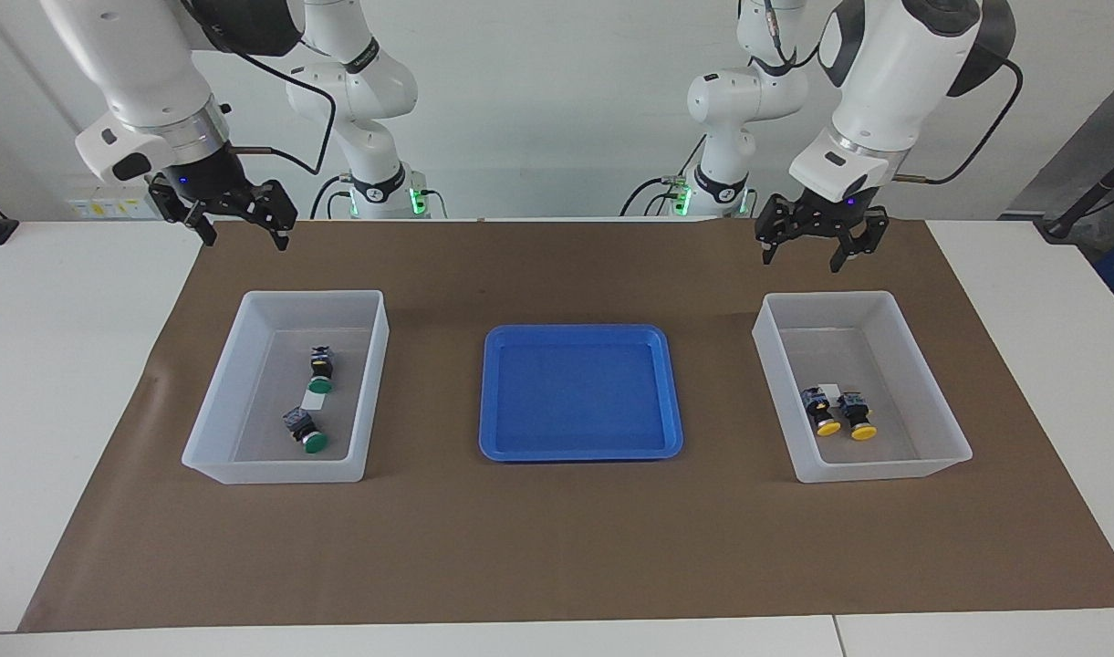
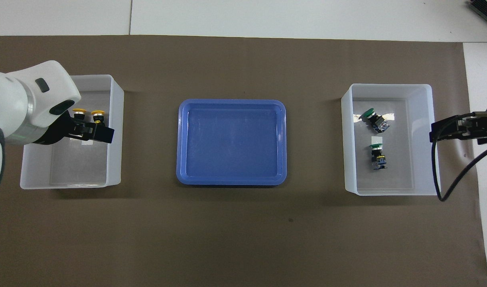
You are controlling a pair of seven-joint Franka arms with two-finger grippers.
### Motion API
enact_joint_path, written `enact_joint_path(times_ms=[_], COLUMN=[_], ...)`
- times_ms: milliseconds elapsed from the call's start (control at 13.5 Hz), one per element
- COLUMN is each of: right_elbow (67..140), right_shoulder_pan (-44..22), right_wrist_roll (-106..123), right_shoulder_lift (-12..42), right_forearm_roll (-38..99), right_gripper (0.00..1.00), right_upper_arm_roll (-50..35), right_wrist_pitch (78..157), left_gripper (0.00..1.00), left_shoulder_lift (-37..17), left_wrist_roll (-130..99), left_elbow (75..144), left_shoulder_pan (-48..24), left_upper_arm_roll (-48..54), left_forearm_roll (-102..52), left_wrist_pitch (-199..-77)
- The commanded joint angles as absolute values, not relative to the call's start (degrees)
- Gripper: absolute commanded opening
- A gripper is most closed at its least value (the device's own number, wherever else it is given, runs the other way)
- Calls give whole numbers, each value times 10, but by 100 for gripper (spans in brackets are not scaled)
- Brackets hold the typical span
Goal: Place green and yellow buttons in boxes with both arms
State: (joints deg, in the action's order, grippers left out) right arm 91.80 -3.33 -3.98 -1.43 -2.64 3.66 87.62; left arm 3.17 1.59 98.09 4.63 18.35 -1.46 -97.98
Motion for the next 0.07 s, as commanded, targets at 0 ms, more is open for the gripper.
enact_joint_path(times_ms=[0], right_elbow=[938], right_shoulder_pan=[-32], right_wrist_roll=[-28], right_shoulder_lift=[-32], right_forearm_roll=[-10], right_gripper=[100], right_upper_arm_roll=[39], right_wrist_pitch=[872], left_gripper=[100], left_shoulder_lift=[29], left_wrist_roll=[21], left_elbow=[962], left_shoulder_pan=[31], left_upper_arm_roll=[178], left_forearm_roll=[-5], left_wrist_pitch=[-980])
